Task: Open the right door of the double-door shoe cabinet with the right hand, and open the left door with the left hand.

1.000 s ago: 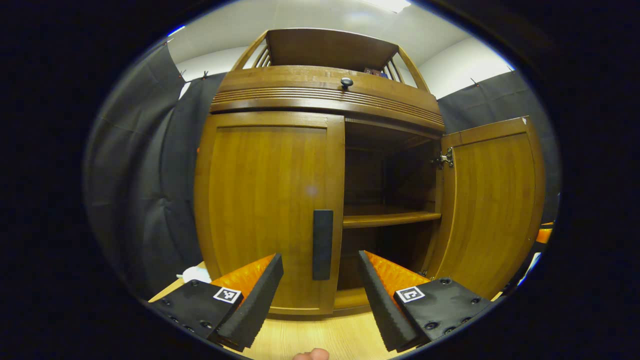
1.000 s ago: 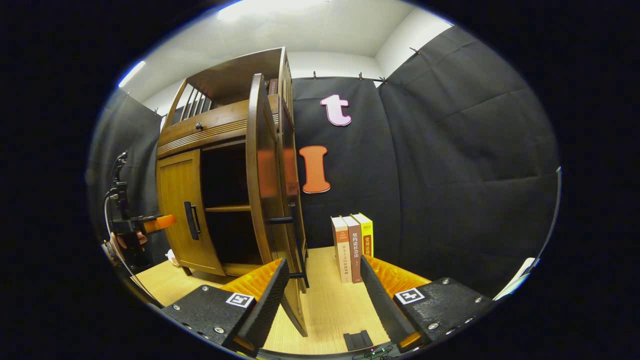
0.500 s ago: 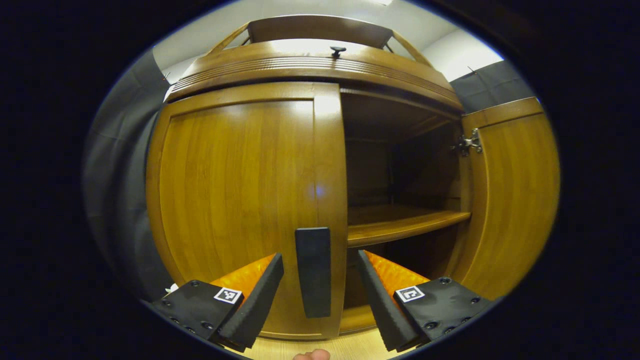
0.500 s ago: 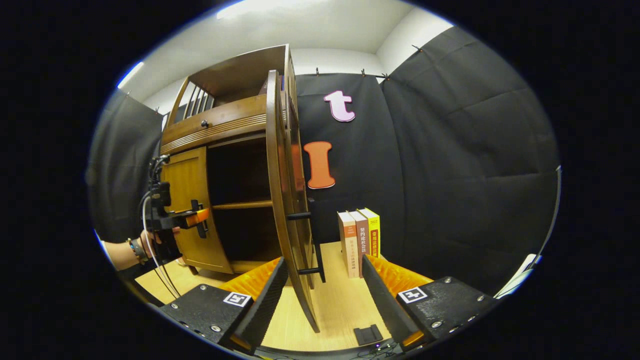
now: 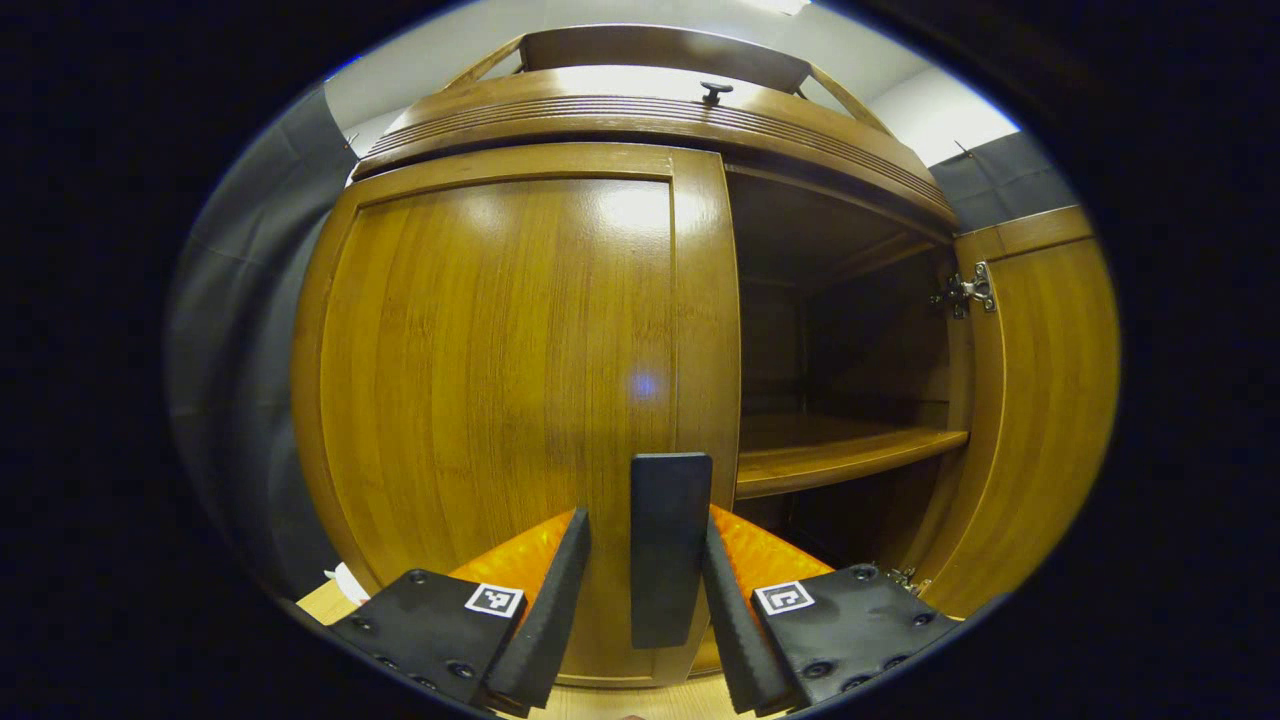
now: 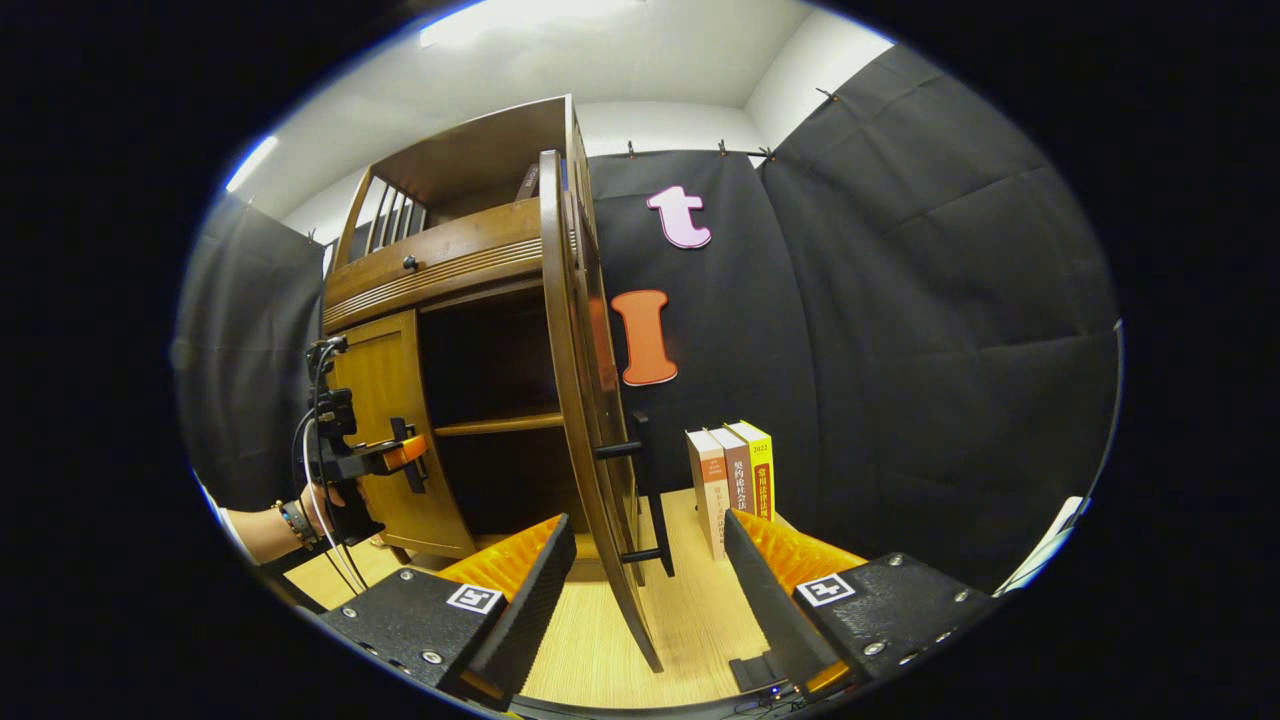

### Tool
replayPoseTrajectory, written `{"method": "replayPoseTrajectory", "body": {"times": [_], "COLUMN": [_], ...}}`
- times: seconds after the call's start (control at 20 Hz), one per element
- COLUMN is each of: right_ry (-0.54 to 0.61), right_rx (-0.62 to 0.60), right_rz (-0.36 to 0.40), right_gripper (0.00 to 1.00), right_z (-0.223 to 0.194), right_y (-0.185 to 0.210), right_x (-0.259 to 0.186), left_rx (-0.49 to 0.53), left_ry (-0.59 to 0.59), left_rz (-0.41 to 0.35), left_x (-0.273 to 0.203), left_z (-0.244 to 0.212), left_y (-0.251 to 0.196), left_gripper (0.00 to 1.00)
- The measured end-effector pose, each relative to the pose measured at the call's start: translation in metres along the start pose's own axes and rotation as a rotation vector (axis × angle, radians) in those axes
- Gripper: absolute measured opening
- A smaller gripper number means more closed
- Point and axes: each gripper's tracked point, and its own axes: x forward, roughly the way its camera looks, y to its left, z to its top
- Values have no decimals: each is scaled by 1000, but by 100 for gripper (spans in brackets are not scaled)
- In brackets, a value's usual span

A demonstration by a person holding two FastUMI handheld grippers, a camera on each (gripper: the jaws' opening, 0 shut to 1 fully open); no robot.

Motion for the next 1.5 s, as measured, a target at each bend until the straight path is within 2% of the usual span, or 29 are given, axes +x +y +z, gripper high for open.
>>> {"method": "replayPoseTrajectory", "body": {"times": [0.15,0.3,0.4,0.65,1.1,1.15,1.5], "right_ry": [-4,-6,4,-4,12,12,7], "right_rx": [3,-3,-19,-23,-28,-27,-34], "right_rz": [-18,-12,-21,-14,17,23,56], "right_gripper": [92,92,92,92,92,99,99], "right_z": [-1,-2,-7,-8,-10,-10,-7], "right_y": [-1,5,4,15,29,31,45], "right_x": [3,2,1,-4,-3,-1,6], "left_rx": [-13,-14,0,14,12,13,45], "left_ry": [3,5,16,20,56,55,54], "left_rz": [-24,-38,-35,35,53,57,104], "left_x": [-3,0,-3,-19,-98,-106,-168], "left_z": [1,0,-2,1,7,8,14], "left_y": [-9,-10,-10,-6,9,13,49], "left_gripper": [39,39,35,34,33,33,32]}}
